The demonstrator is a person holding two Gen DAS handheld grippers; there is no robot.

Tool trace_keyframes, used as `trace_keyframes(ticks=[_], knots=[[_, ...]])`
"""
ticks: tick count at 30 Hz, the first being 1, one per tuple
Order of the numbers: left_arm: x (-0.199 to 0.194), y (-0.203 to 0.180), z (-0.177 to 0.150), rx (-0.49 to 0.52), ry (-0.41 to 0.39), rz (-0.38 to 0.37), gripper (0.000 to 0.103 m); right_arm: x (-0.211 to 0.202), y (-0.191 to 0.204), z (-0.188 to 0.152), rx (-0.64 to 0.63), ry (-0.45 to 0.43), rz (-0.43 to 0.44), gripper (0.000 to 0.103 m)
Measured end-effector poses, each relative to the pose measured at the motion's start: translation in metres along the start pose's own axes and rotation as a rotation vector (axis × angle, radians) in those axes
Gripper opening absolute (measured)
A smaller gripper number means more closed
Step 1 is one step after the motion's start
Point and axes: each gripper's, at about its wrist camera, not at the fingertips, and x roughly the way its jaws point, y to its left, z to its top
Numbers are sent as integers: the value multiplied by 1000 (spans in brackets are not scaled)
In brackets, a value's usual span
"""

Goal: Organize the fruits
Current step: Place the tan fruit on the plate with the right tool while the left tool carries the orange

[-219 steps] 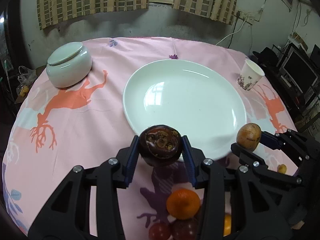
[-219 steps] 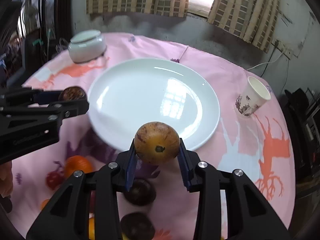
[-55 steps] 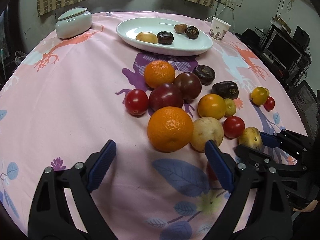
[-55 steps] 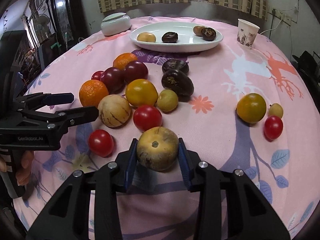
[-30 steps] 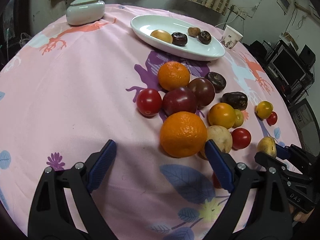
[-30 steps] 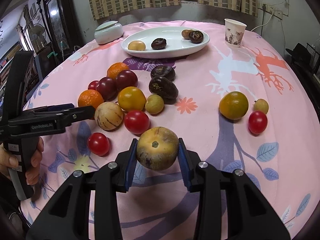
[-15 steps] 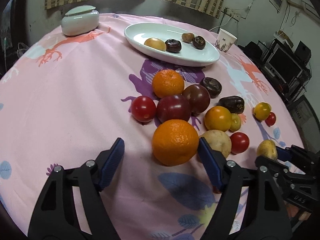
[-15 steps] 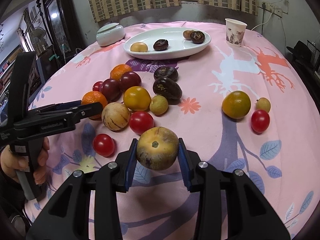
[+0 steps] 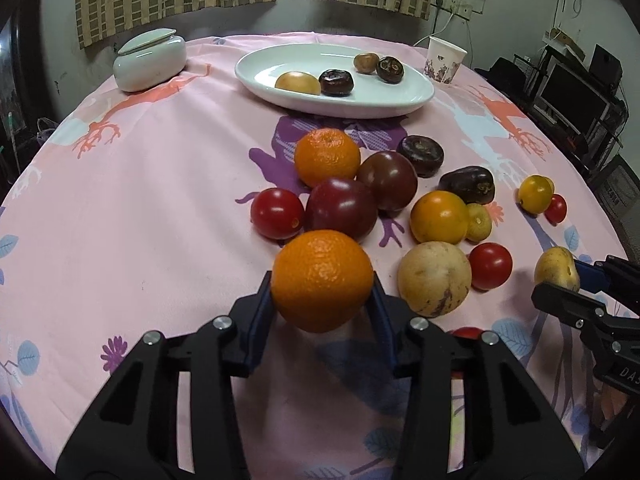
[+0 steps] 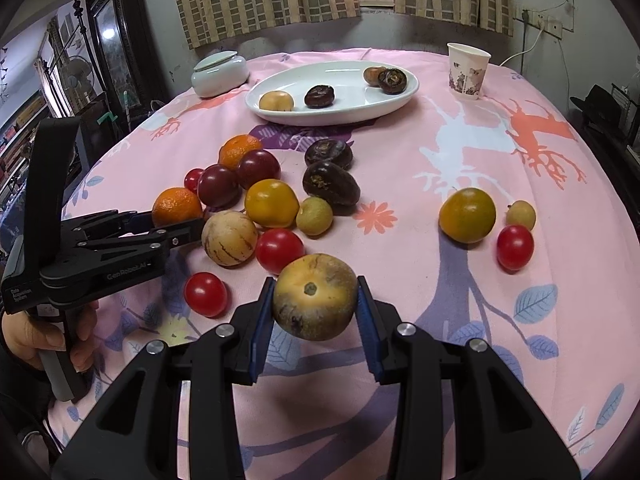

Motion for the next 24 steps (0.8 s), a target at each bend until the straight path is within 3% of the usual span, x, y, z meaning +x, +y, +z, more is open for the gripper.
trace_keyframes(ticks=[7,11,15,18,24], knots=[[-16,-4,1,6,-51,-55,45,-9,-3,3,-16,-75,-33,39],[-27,-10,10,49,-118,-20,45,-10,-7,5,4,-100,-52,39],[-31,4,18,-37,-81,-56,45,-19,-16,12,62,-159,-64,39],[-35,8,32,-30,-62,-54,45,-22,-16,29,61,-141,-128,39],[-37,16,84,-33,-91,-34,45,-22,-4,89,-53,-206,-121,39]])
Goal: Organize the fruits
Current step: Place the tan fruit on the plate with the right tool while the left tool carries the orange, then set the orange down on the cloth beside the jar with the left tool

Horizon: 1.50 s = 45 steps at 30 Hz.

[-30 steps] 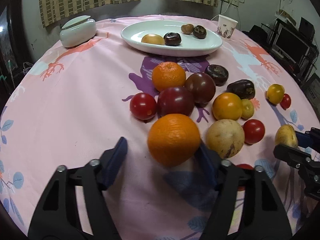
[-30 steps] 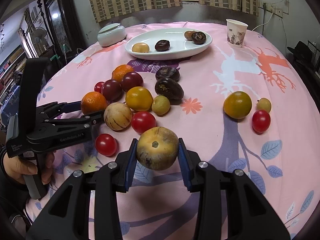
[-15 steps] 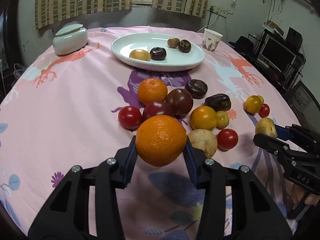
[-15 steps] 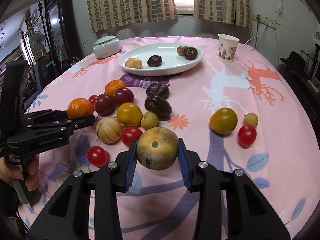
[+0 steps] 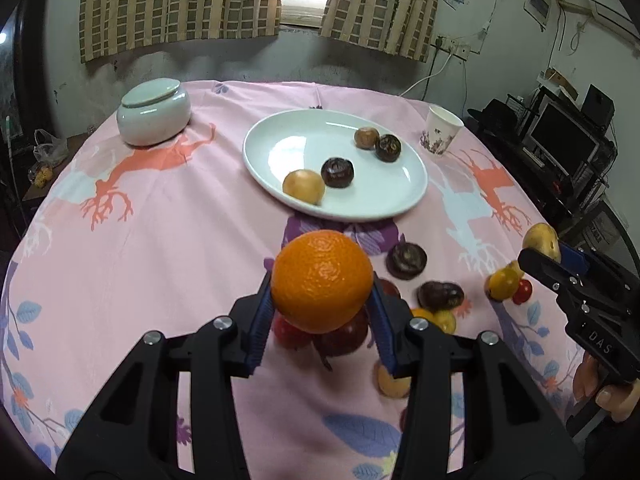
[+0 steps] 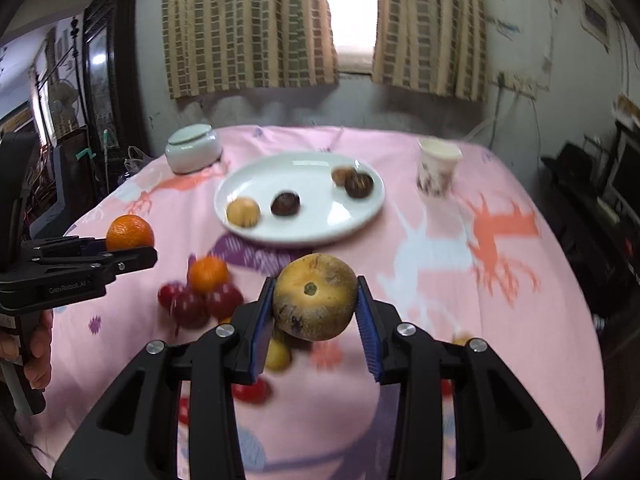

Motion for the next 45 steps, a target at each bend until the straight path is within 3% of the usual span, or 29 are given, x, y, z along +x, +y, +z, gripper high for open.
trace_keyframes(ticks=[3,10,17,21,22,24,26,33,40,45], knots=[[15,-2,28,33,-34,73,45,28,3,25,-16,4,12,39],[68,0,73,56,-11,94,45,108,13,52,-86,83,-31,39],[123,11,84,23,67,96,45,157,20,58,-166,146,-87,39],[128,14,82,10,52,93,47,168,25,57,-201,167,-88,44],[128,16,83,-5,53,82,51,166,26,59,-215,155,-117,52],[117,16,84,-28,10,89,76,156,25,61,-222,108,-146,61],[100,12,85,-16,-46,106,77,144,20,63,-203,80,-125,61],[38,0,70,10,-108,66,85,89,-4,45,-81,77,-42,61],[-5,-8,17,39,-129,37,88,37,-23,-7,54,86,43,61],[-8,14,2,44,-98,99,88,20,-33,-25,112,73,71,62]])
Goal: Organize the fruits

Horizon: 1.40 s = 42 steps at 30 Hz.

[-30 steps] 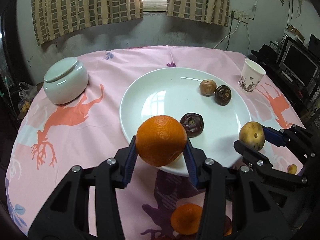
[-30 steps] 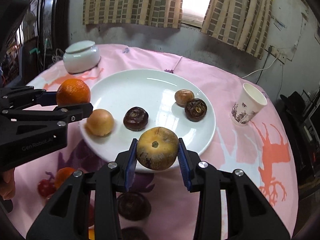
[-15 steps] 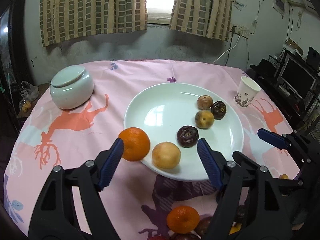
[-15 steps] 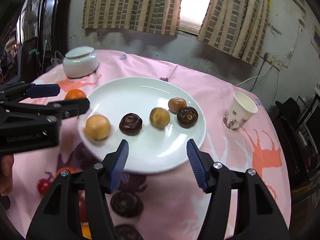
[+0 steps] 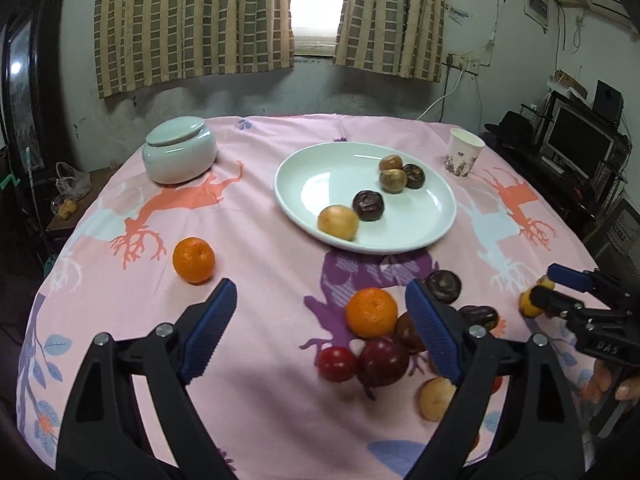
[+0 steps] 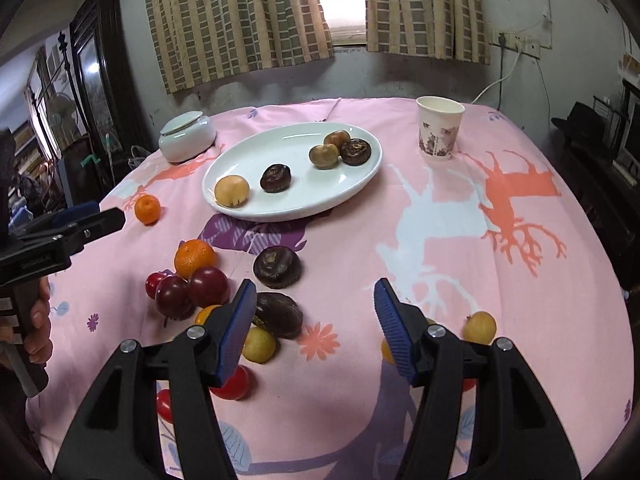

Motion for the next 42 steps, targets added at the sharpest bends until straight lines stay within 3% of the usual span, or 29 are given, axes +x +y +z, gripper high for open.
trace_keyframes(ticks=[7,13,17,23,31,36,42], knots=[[27,47,10,-60,39,68,88,1,1,-5,-5,-3,44,61],[41,90,23,-152,68,56,88,-2,-6,-5,12,-7,72,62],[53,103,20,-152,95,102,88,1,-2,-6,14,13,99,62],[73,108,9,-170,118,107,87,1,0,-8,20,17,101,62],[107,118,10,-177,150,120,68,-2,5,-8,15,19,126,62],[122,129,6,-207,176,142,47,-1,4,-8,16,24,128,62],[120,129,6,-196,170,134,46,0,4,-10,18,30,128,62]])
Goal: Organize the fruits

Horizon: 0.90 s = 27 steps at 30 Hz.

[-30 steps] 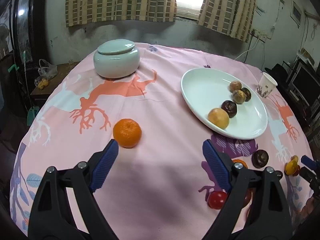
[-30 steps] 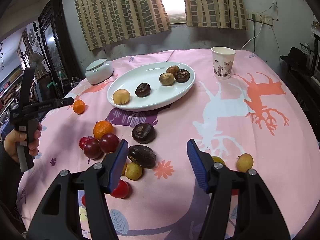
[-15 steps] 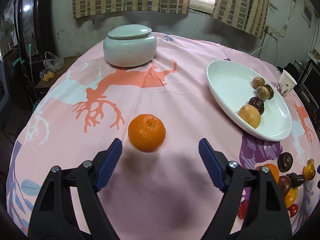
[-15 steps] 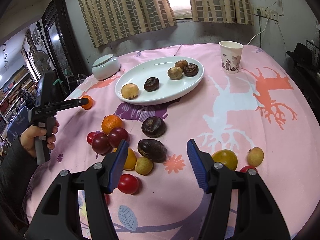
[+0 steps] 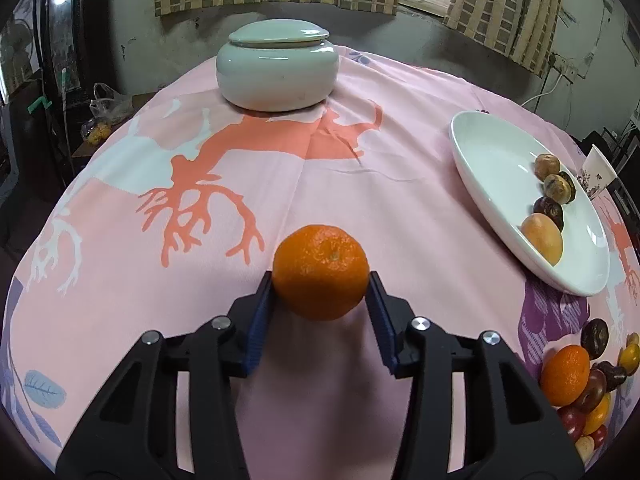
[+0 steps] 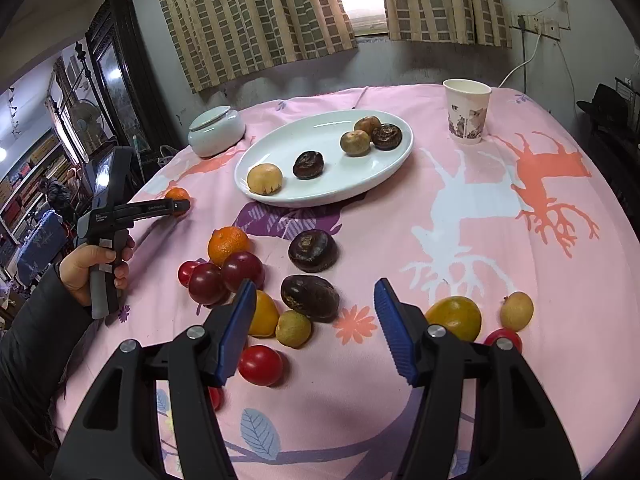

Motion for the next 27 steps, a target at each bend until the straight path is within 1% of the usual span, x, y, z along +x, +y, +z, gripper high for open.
trace_keyframes(ticks=[3,5,8,10,12,14,18,21,24,27], knots=[[-5,-4,-3,17,-12,-8,45,0,0,0,0,0,1,62],[-16,-11,-8,41,-23,-40,45,2,1,-1,-3,-1,7,62],[-40,-31,-19,130,-61,-92,45,5,4,-3,-2,2,22,62],[-55,-44,-29,180,-68,-125,45,9,8,-4,4,15,36,62],[-73,-56,-43,230,-78,-174,45,12,13,-4,25,42,95,62],[-89,-69,-57,292,-88,-207,45,11,20,-3,48,57,165,62],[-111,-95,-88,411,-75,-271,45,12,31,4,120,84,312,62],[-123,-109,-102,457,-63,-320,45,23,43,8,168,137,395,62],[-128,-117,-109,475,-60,-346,45,36,52,9,189,170,409,62],[-131,-120,-112,471,-52,-368,45,45,56,9,203,196,423,61]])
